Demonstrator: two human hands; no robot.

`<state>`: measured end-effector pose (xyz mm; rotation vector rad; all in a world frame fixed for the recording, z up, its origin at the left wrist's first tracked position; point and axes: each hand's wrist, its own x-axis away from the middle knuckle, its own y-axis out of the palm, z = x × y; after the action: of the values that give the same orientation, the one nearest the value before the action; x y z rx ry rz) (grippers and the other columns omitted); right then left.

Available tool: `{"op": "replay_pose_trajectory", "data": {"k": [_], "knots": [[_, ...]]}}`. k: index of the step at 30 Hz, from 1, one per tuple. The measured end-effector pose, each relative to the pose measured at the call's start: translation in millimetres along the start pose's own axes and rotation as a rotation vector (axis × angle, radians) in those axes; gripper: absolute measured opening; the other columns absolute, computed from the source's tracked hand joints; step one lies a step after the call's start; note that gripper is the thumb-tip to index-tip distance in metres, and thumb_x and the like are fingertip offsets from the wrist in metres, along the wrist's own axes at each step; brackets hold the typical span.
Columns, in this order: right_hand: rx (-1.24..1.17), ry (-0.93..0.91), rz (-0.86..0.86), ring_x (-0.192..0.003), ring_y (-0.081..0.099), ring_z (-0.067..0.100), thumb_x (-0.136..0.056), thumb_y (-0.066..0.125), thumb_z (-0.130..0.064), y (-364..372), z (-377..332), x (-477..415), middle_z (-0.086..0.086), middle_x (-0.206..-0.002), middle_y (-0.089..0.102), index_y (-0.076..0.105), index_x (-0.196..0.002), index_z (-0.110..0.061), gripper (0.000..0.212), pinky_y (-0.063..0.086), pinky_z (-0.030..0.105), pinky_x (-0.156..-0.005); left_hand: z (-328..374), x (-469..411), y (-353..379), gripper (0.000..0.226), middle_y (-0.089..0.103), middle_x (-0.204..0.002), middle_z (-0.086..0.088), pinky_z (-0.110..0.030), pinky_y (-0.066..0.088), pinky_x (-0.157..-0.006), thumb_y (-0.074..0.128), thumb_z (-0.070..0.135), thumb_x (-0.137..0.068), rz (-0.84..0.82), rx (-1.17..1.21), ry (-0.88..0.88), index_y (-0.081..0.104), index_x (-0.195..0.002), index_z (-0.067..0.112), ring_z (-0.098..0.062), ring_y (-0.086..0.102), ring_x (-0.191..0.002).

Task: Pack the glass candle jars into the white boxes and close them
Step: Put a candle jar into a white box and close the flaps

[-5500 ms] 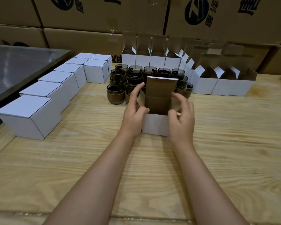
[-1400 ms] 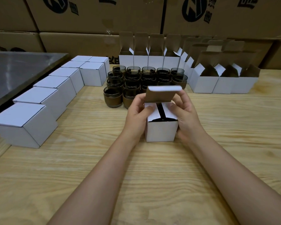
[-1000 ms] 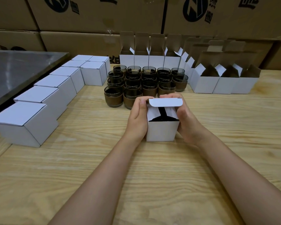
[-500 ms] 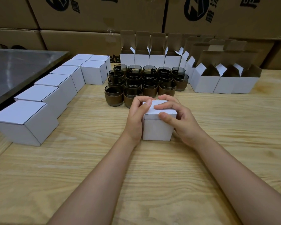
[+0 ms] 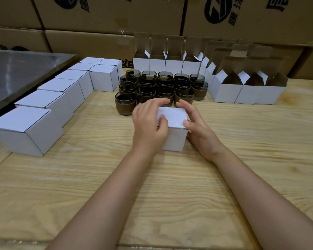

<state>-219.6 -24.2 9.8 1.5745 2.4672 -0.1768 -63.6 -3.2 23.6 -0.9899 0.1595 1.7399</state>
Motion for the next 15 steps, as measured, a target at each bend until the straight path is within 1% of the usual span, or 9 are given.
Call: {"op": "replay_pose_trajectory", "data": {"k": [1,2,3,5,7,8,10,12,15], "knots": [[-0.027,0.013,0.007,-0.113,0.055,0.000,-0.084,0.050,-0.022,0,1,-1,-0.014,-0.137,0.045,0.041,-0.134,-0.033,0.052,0.047,0.021,-0.088,1,2,1,0.037,0.066,-0.104,-0.001,-0.041,0.034,-0.101,0.051,0.004,-0.077,0.026,-0.208,0.141,0.064,-0.111,0.009,-0.019,0.060,-0.101],[-0.030,0.029,0.012,-0.115,0.055,-0.001,-0.086,0.051,-0.025,-1,2,-1,-0.019,-0.136,0.046,0.037,-0.136,-0.034,0.053,0.048,0.022,-0.090,5,5,2,0.033,0.069,-0.097,-0.001,-0.040,0.035,-0.097,0.053,0.007,-0.081,0.031,-0.335,0.234,0.065,-0.111,0.008,-0.021,0.063,-0.093],[-0.023,0.043,0.016,-0.118,0.053,-0.002,-0.088,0.053,-0.029,-1,3,-2,-0.022,-0.137,0.045,0.035,-0.138,-0.035,0.053,0.047,0.023,-0.094,10,7,2,0.029,0.069,-0.090,-0.002,-0.039,0.038,-0.091,0.056,0.015,-0.086,0.026,-0.410,0.281,0.066,-0.112,0.007,-0.023,0.064,-0.085],[-0.028,0.068,0.033,-0.123,0.049,-0.001,-0.091,0.053,-0.038,-3,4,-2,-0.014,-0.143,0.042,0.031,-0.140,-0.036,0.054,0.043,0.026,-0.102,17,9,1,0.039,0.068,-0.080,-0.003,-0.039,0.045,-0.080,0.054,0.041,-0.089,-0.008,-0.547,0.294,0.069,-0.106,0.009,-0.024,0.064,-0.074],[-0.048,0.094,0.071,-0.131,0.043,0.006,-0.091,0.051,-0.044,-4,4,-2,-0.004,-0.143,0.043,0.032,-0.139,-0.036,0.052,0.037,0.030,-0.108,18,10,-5,0.047,0.062,-0.075,-0.004,-0.038,0.046,-0.075,0.055,0.057,-0.084,-0.045,-0.719,0.352,0.071,-0.088,0.012,-0.025,0.060,-0.068],[-0.047,0.098,0.086,-0.135,0.039,0.011,-0.090,0.049,-0.045,-4,3,-3,0.000,-0.143,0.043,0.033,-0.138,-0.035,0.052,0.034,0.033,-0.111,15,11,-10,0.046,0.060,-0.074,-0.005,-0.037,0.046,-0.074,0.059,0.057,-0.080,-0.053,-0.782,0.375,0.069,-0.080,0.012,-0.025,0.059,-0.067],[-0.043,0.099,0.090,-0.137,0.036,0.015,-0.087,0.043,-0.044,-4,3,-2,0.005,-0.141,0.045,0.036,-0.137,-0.032,0.052,0.031,0.035,-0.113,6,12,-26,0.036,0.059,-0.074,-0.006,-0.036,0.043,-0.076,0.067,0.046,-0.074,-0.030,-0.860,0.366,0.064,-0.074,0.010,-0.026,0.059,-0.068],[-0.040,0.105,0.086,-0.135,0.038,0.014,-0.087,0.043,-0.043,-3,3,-2,0.008,-0.138,0.048,0.037,-0.138,-0.028,0.054,0.033,0.035,-0.112,-8,13,-44,0.027,0.059,-0.074,-0.007,-0.038,0.040,-0.078,0.062,0.036,-0.073,0.009,-0.932,0.319,0.061,-0.074,0.010,-0.027,0.059,-0.067],[-0.019,0.108,0.095,-0.130,0.045,0.012,-0.085,0.046,-0.042,-2,1,-3,0.009,-0.133,0.053,0.038,-0.139,-0.024,0.058,0.036,0.034,-0.111,-30,10,-74,0.021,0.058,-0.074,-0.010,-0.039,0.041,-0.075,0.060,0.029,-0.075,0.039,-0.975,0.232,0.060,-0.076,0.008,-0.030,0.058,-0.066]]}}
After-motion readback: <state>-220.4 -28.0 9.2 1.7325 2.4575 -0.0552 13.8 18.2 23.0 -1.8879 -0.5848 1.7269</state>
